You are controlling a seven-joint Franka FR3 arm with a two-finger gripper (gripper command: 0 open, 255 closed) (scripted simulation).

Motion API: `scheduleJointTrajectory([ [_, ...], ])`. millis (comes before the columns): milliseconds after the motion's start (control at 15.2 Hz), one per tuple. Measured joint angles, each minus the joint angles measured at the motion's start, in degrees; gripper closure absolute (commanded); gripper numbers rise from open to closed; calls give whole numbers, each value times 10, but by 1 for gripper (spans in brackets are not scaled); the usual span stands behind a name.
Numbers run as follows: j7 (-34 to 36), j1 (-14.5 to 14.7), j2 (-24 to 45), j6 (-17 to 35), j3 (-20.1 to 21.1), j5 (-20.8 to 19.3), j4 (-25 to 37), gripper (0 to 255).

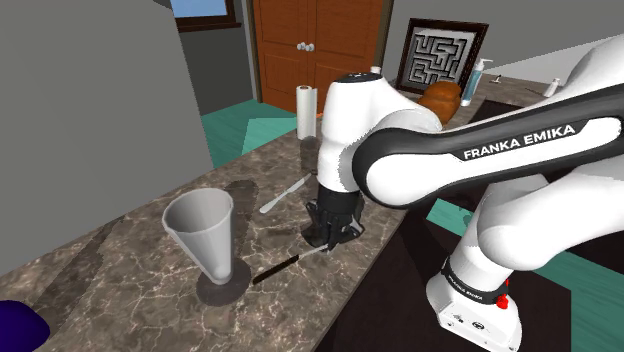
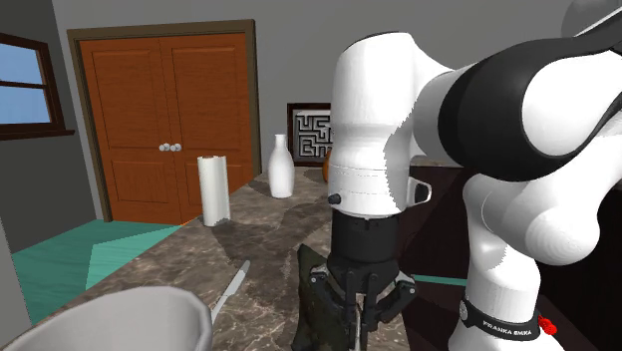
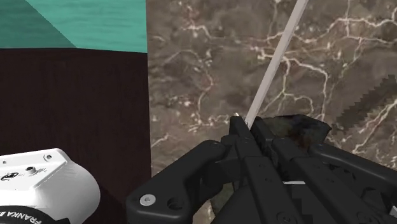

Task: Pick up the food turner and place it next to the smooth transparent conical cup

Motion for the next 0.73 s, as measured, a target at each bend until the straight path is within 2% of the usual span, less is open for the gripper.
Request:
scheduleJointTrajectory([
  [396, -7, 0, 31, 58, 22, 17, -33, 255],
  [726, -8, -1, 37, 68, 26, 19, -36, 255],
])
